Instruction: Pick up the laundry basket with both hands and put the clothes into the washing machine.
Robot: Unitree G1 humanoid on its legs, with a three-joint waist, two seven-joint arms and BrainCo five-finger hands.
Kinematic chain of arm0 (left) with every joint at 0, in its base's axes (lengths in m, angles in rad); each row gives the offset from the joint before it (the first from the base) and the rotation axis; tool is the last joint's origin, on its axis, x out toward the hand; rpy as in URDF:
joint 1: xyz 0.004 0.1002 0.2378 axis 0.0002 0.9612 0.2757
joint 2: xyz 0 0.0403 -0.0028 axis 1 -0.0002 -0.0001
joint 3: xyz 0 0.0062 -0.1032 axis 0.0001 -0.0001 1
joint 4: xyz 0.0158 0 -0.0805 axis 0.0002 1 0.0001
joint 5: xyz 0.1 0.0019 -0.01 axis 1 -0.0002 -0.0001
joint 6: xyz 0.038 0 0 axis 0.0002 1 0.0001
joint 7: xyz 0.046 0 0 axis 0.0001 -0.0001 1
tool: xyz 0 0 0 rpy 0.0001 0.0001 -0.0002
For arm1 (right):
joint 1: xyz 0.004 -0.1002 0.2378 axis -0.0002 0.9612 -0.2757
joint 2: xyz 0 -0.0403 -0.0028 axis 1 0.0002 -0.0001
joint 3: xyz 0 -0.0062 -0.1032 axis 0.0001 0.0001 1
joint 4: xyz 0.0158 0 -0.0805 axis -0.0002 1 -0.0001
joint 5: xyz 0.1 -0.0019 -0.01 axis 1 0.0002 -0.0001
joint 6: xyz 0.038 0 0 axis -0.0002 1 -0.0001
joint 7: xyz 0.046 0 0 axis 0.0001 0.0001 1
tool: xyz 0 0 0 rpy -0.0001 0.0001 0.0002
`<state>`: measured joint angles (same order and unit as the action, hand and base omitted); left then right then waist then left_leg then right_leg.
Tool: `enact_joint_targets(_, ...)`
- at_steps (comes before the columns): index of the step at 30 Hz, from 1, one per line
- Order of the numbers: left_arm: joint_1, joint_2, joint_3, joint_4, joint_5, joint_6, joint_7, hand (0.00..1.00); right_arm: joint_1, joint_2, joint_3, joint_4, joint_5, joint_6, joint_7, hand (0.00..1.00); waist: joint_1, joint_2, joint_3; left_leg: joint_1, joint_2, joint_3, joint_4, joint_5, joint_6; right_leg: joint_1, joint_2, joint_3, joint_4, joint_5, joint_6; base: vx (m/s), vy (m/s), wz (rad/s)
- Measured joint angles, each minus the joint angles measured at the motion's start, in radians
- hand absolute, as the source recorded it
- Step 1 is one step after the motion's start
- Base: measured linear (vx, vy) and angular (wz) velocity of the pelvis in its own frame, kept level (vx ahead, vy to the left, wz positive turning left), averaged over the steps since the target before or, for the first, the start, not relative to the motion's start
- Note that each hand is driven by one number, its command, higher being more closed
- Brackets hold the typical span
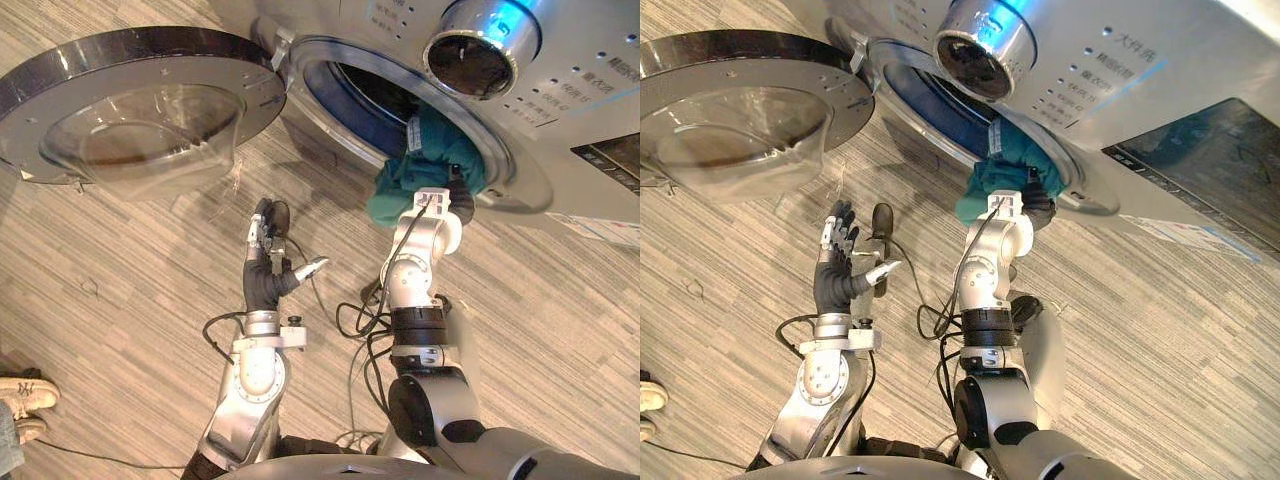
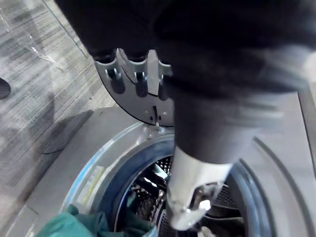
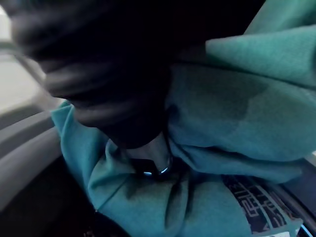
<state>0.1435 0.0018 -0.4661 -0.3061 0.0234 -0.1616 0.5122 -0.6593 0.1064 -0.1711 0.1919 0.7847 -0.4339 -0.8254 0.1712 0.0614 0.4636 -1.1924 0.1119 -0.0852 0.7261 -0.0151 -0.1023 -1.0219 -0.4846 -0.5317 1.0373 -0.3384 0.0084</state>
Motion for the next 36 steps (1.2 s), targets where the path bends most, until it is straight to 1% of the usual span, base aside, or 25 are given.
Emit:
enact_joint_targets(5, 0.05, 0.001, 0.055, -0.048, 0.0, 0.0, -0.019, 0.0, -0.097, -0.008, -0.061, 0.136, -0.005, -0.05, 0.062, 1.0, -0.001, -0.003, -0.001, -0.028, -0.012, -0.014, -0.012, 0.027, -0.006, -0.027, -0.018, -0.012, 0.022, 0.0, -0.001, -0.06, -0.008, 0.08)
enact_joint_targets(7, 0.067, 0.003, 0.066, -0.09, -0.001, -0.002, -0.02, 0.0, -0.172, -0.026, -0.103, 0.222, -0.008, -0.053, 0.075, 1.0, -0.003, -0.005, -0.001, -0.029, -0.015, -0.013, -0.052, 0.028, -0.009, -0.029, -0.024, -0.032, 0.003, 0.0, 0.001, -0.1, 0.019, 0.12)
enact_joint_targets(8, 0.07, 0.007, 0.073, -0.118, -0.001, -0.005, -0.019, 0.0, -0.229, -0.063, -0.107, 0.291, -0.006, -0.053, 0.082, 1.0, -0.006, -0.025, -0.004, -0.046, -0.017, 0.001, -0.056, 0.026, 0.002, -0.057, -0.026, -0.037, -0.039, 0.001, 0.004, -0.09, 0.028, -0.06)
enact_joint_targets(9, 0.073, 0.009, 0.074, -0.131, -0.001, -0.011, -0.018, 0.0, -0.256, -0.078, -0.103, 0.312, -0.005, -0.048, 0.086, 1.0, -0.003, -0.038, -0.005, -0.074, -0.021, 0.003, 0.039, 0.016, 0.02, -0.078, -0.027, -0.038, -0.058, 0.001, 0.005, -0.02, 0.014, -0.57)
enact_joint_targets(10, 0.09, -0.005, 0.071, -0.149, -0.001, -0.017, -0.02, 0.0, -0.293, -0.115, -0.068, 0.323, -0.005, -0.024, 0.088, 1.0, 0.021, -0.035, -0.005, -0.083, -0.006, -0.004, 0.175, -0.068, 0.067, -0.1, -0.024, -0.063, -0.012, -0.011, 0.055, 0.02, 0.026, -0.58)
enact_joint_targets(11, 0.101, -0.01, 0.071, -0.178, -0.001, -0.019, -0.02, 0.0, -0.314, -0.18, -0.009, 0.349, 0.001, 0.002, 0.096, 1.0, 0.011, -0.032, -0.007, -0.103, -0.005, -0.005, 0.168, -0.11, 0.021, -0.089, -0.045, -0.039, 0.078, -0.017, 0.065, -0.01, 0.011, -0.36)
enact_joint_targets(12, 0.103, -0.01, 0.072, -0.19, -0.001, -0.019, -0.02, 0.0, -0.33, -0.225, 0.021, 0.372, 0.003, 0.016, 0.105, 1.0, 0.012, -0.033, -0.007, -0.127, -0.006, -0.005, 0.167, -0.087, 0.021, -0.063, -0.039, -0.04, 0.062, -0.05, 0.053, -0.14, 0.031, -0.04)
enact_joint_targets(13, 0.103, -0.01, 0.078, -0.207, -0.001, -0.025, -0.015, 0.0, -0.418, -0.307, 0.06, 0.438, 0.004, 0.065, 0.149, 1.0, 0.03, -0.031, 0.006, -0.175, -0.003, -0.025, 0.159, -0.08, 0.016, -0.103, -0.04, -0.071, 0.055, -0.037, 0.044, -0.22, 0.022, 0.05)
enact_joint_targets(14, 0.093, -0.007, 0.08, -0.201, -0.003, -0.022, -0.016, 0.0, -0.543, -0.389, 0.08, 0.496, 0.014, 0.116, 0.211, 1.0, 0.042, -0.029, 0.031, -0.201, -0.012, -0.014, 0.097, -0.063, -0.014, -0.142, -0.052, -0.089, 0.034, -0.031, 0.059, -0.23, 0.048, 0.03)
enact_joint_targets(15, 0.082, -0.008, 0.076, -0.192, -0.004, -0.019, -0.015, 0.0, -0.602, -0.432, 0.081, 0.504, 0.02, 0.13, 0.227, 1.0, 0.043, -0.032, 0.046, -0.217, -0.018, -0.002, 0.106, -0.074, -0.035, -0.165, -0.06, -0.09, 0.012, -0.03, 0.061, -0.16, 0.054, -0.05)
enact_joint_targets(16, 0.08, -0.019, 0.072, -0.183, -0.022, -0.016, -0.013, 0.0, -0.693, -0.493, 0.117, 0.494, 0.049, 0.135, 0.262, 1.0, 0.075, -0.023, 0.066, -0.245, -0.012, -0.033, 0.272, -0.128, 0.059, -0.19, -0.051, -0.109, -0.005, -0.028, 0.068, -0.04, 0.024, -0.2)
enact_joint_targets(17, 0.08, -0.022, 0.075, -0.186, -0.024, -0.011, -0.013, 0.0, -0.744, -0.521, 0.151, 0.476, 0.065, 0.132, 0.293, 1.0, 0.078, -0.02, 0.075, -0.236, -0.007, -0.044, 0.266, -0.145, 0.021, -0.195, -0.07, -0.101, 0.109, -0.023, 0.066, -0.02, 0.027, -0.13)
enact_joint_targets(18, 0.079, -0.021, 0.074, -0.188, -0.025, -0.011, -0.015, 0.0, -0.752, -0.531, 0.161, 0.466, 0.075, 0.129, 0.303, 1.0, 0.071, -0.02, 0.074, -0.246, -0.008, -0.046, 0.256, -0.127, 0.018, -0.166, -0.069, -0.079, 0.113, -0.029, 0.074, -0.09, -0.002, 0.2)
enact_joint_targets(19, 0.074, -0.02, 0.072, -0.189, -0.027, -0.01, -0.018, 0.0, -0.772, -0.545, 0.166, 0.464, 0.08, 0.126, 0.319, 1.0, 0.074, -0.021, 0.077, -0.265, -0.009, -0.059, 0.254, -0.104, 0.019, -0.161, -0.07, -0.109, 0.103, -0.027, 0.035, -0.19, 0.021, 0.4)
enact_joint_targets(20, 0.055, -0.021, 0.072, -0.181, -0.038, -0.006, -0.018, 0.0, -0.792, -0.546, 0.164, 0.464, 0.094, 0.123, 0.328, 1.0, 0.078, -0.027, 0.081, -0.274, -0.024, -0.073, 0.214, -0.088, 0.002, -0.165, -0.069, -0.13, 0.088, -0.027, 0.044, -0.2, 0.016, 0.35)
enact_joint_targets(22, 0.022, -0.021, 0.079, -0.175, -0.042, 0.002, -0.017, 0.0, -0.794, -0.53, 0.157, 0.467, 0.123, 0.124, 0.329, 1.0, 0.076, -0.029, 0.082, -0.262, -0.033, -0.06, 0.133, -0.075, -0.009, -0.17, -0.067, -0.145, 0.035, -0.027, 0.047, -0.16, 0.044, 0.42)
enact_joint_targets(23, 0.021, -0.022, 0.083, -0.178, -0.042, 0.002, -0.016, 0.0, -0.792, -0.516, 0.159, 0.472, 0.124, 0.125, 0.329, 1.0, 0.077, -0.029, 0.082, -0.258, -0.033, -0.058, 0.132, -0.07, 0.009, -0.169, -0.065, -0.147, 0.026, -0.027, 0.047, -0.12, 0.043, 0.08)
enact_joint_targets(24, 0.024, -0.042, 0.092, -0.182, -0.042, 0.001, -0.013, 0.0, -0.794, -0.478, 0.167, 0.492, 0.132, 0.125, 0.329, 1.0, 0.084, -0.029, 0.082, -0.248, -0.016, -0.062, 0.107, -0.043, 0.007, -0.162, -0.051, -0.151, 0.023, -0.02, 0.056, -0.08, 0.026, -0.14)
enact_joint_targets(26, 0.021, -0.039, 0.103, -0.197, -0.042, 0.0, -0.005, 0.0, -0.797, -0.443, 0.169, 0.493, 0.133, 0.125, 0.33, 1.0, 0.077, -0.03, 0.082, -0.256, -0.015, -0.046, 0.096, -0.029, -0.004, -0.166, -0.062, -0.156, 0.023, -0.012, 0.056, -0.11, 0.044, 0.03)
enact_joint_targets(27, 0.012, -0.04, 0.111, -0.195, -0.043, -0.001, 0.002, 0.0, -0.801, -0.44, 0.165, 0.493, 0.134, 0.124, 0.331, 1.0, 0.075, -0.033, 0.084, -0.266, -0.019, -0.053, 0.117, -0.029, 0.0, -0.167, -0.056, -0.166, 0.0, -0.012, 0.057, -0.07, 0.052, -0.13)
enact_joint_targets(28, 0.002, -0.043, 0.118, -0.184, -0.044, 0.0, 0.009, 0.0, -0.801, -0.437, 0.166, 0.491, 0.134, 0.125, 0.334, 1.0, 0.092, -0.039, 0.086, -0.262, -0.013, -0.068, 0.23, -0.082, 0.052, -0.167, -0.038, -0.18, -0.019, -0.009, 0.067, 0.03, 0.024, -0.25)
enact_joint_targets(29, 0.006, -0.05, 0.131, -0.197, -0.046, -0.001, 0.01, 0.0, -0.799, -0.433, 0.165, 0.484, 0.143, 0.123, 0.335, 1.0, 0.082, -0.043, 0.088, -0.252, -0.014, -0.068, 0.209, -0.105, 0.025, -0.162, -0.049, -0.176, 0.038, 0.002, 0.056, 0.06, -0.006, -0.15)
enact_joint_targets(30, 0.008, -0.05, 0.138, -0.204, -0.047, -0.003, 0.011, 0.0, -0.798, -0.435, 0.166, 0.485, 0.151, 0.122, 0.335, 1.0, 0.071, -0.043, 0.088, -0.256, -0.016, -0.064, 0.21, -0.085, 0.032, -0.139, -0.047, -0.166, 0.026, 0.007, 0.052, 0.02, -0.005, 0.1)
enact_joint_targets(31, 0.005, -0.05, 0.15, -0.204, -0.052, -0.005, 0.013, 0.0, -0.802, -0.444, 0.159, 0.486, 0.153, 0.12, 0.336, 1.0, 0.074, -0.045, 0.088, -0.27, -0.014, -0.075, 0.217, -0.085, 0.031, -0.139, -0.047, -0.192, 0.021, 0.032, 0.013, -0.06, 0.015, 0.14)
enact_joint_targets(36, 0.008, -0.054, 0.154, -0.223, -0.062, -0.005, 0.029, 0.0, -0.806, -0.494, 0.108, 0.494, 0.154, 0.115, 0.316, 1.0, 0.073, -0.046, 0.089, -0.275, -0.015, -0.077, 0.197, -0.06, 0.017, -0.149, -0.043, -0.195, 0.017, 0.044, -0.016, -0.03, 0.013, 0.03)
